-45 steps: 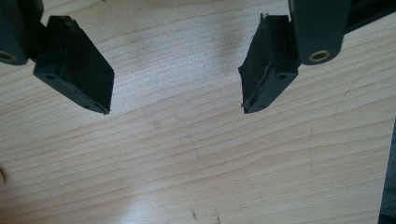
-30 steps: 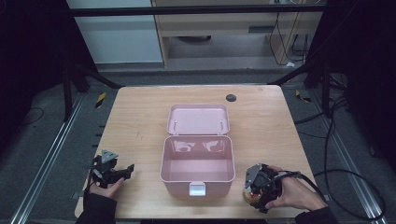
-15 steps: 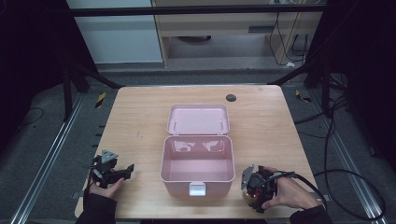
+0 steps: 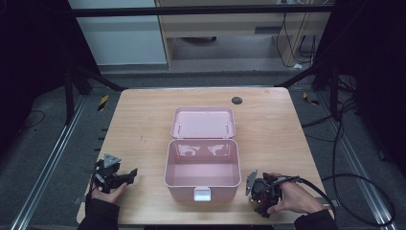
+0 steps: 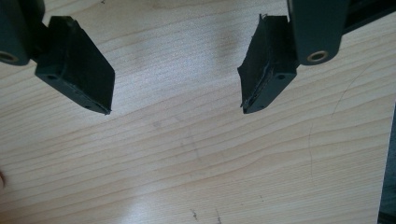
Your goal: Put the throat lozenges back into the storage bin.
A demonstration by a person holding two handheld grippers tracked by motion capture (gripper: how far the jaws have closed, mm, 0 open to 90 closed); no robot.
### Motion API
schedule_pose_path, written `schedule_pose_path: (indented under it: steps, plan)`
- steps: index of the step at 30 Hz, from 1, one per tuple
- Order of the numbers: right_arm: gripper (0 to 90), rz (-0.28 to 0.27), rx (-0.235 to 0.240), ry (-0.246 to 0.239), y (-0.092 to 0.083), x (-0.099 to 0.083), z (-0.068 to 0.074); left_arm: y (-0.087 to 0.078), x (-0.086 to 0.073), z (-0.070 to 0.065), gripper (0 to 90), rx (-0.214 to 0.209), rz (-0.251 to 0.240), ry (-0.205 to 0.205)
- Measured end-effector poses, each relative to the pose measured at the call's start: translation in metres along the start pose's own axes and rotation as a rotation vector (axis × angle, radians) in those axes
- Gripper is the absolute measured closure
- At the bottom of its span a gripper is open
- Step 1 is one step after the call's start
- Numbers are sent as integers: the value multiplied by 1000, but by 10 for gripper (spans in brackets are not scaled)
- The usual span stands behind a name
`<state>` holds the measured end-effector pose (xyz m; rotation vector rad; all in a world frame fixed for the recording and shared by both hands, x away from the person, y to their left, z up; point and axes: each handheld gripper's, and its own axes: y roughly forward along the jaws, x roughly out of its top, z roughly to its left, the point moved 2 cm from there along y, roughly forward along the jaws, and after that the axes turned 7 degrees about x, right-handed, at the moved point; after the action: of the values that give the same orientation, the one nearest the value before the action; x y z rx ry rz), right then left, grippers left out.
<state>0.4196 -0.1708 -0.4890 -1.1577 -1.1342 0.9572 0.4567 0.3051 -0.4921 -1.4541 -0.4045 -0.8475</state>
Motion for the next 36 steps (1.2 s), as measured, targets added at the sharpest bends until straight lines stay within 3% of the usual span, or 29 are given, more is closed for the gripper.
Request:
schedule_pose_path:
  steps: [5,8,11,17,18,23,26,29,36]
  plan:
    - [198,9,4,2,2,0,-1,0,0,0,258,0,-1,1]
    - [204,-37,19,47,4,-5,-4,0,0,0,259,0,0,1]
    - [205,-31,22,30,4,-6,-3,1,0,0,259,1,2,2]
    - [206,-65,43,61,-4,-6,-2,0,0,-1,261,0,1,3]
    - [206,-85,44,85,-10,-8,-2,0,0,0,260,0,3,4]
    - [206,-132,24,105,-28,-13,-3,0,0,-1,260,-1,3,5]
    - [206,-153,12,102,-38,-12,-3,0,0,-2,261,-2,5,7]
    - [206,-206,-5,108,-61,-9,-3,1,0,-2,260,-4,6,8]
    - [206,-269,-36,111,-96,-1,-5,1,0,-2,260,-7,6,8]
